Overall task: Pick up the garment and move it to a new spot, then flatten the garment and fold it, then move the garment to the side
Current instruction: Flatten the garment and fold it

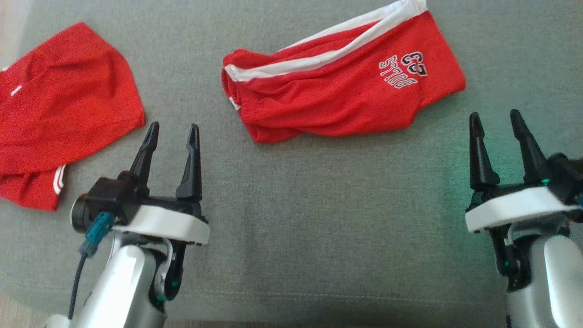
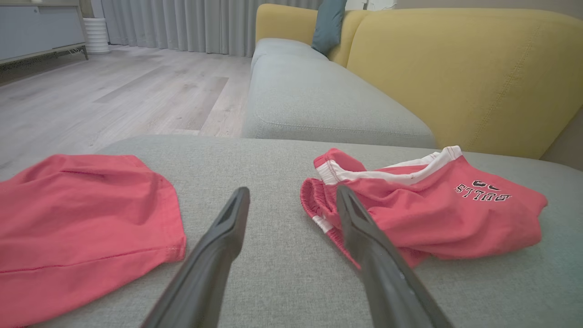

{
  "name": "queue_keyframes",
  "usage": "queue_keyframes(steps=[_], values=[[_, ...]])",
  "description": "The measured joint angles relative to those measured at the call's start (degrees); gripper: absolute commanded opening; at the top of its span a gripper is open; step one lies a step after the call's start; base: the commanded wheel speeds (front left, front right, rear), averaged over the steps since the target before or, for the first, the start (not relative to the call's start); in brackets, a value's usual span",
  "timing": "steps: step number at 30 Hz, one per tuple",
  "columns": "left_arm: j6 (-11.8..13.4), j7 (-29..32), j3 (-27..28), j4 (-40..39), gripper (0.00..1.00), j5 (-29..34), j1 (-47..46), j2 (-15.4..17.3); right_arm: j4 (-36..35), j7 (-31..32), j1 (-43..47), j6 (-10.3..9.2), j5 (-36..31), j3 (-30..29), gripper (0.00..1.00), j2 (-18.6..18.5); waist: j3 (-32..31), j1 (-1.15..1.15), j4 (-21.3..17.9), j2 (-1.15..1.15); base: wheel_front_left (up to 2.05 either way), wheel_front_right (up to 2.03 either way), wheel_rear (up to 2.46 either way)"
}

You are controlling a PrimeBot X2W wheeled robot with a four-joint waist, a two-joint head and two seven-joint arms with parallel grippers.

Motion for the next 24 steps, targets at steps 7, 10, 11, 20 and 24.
queue_keyframes(steps=[7,10,11,20,24], values=[[-1.7,0.0,0.0,-0.5,1.00,1.2,-4.3,-2.0,8.0,5.2,-11.2,0.00,1.0,0.4,1.00,-4.7,4.6,0.01,1.5,0.00,0.00,0.00,0.00],[-2.6,0.0,0.1,-0.4,1.00,1.5,-5.7,-2.8,12.6,7.7,-16.7,0.00,1.5,1.4,1.00,-6.3,6.2,0.01,2.6,0.00,0.00,0.00,0.00],[-3.0,0.0,0.2,-0.4,1.00,1.5,-5.9,-3.1,14.3,8.7,-17.9,0.00,1.6,1.7,1.00,-6.7,6.6,0.02,3.1,0.00,0.00,0.00,0.00],[-4.6,0.0,1.7,0.3,1.00,2.8,-6.0,-4.7,23.2,17.9,-24.0,0.00,5.3,2.9,0.58,-7.2,7.4,0.01,5.0,0.00,0.00,0.00,0.00],[-5.1,0.0,2.1,0.3,1.00,3.6,-6.0,-5.3,23.6,19.9,-24.5,0.00,6.7,3.6,0.00,-7.2,7.1,0.00,4.8,0.00,0.00,0.00,0.00]])
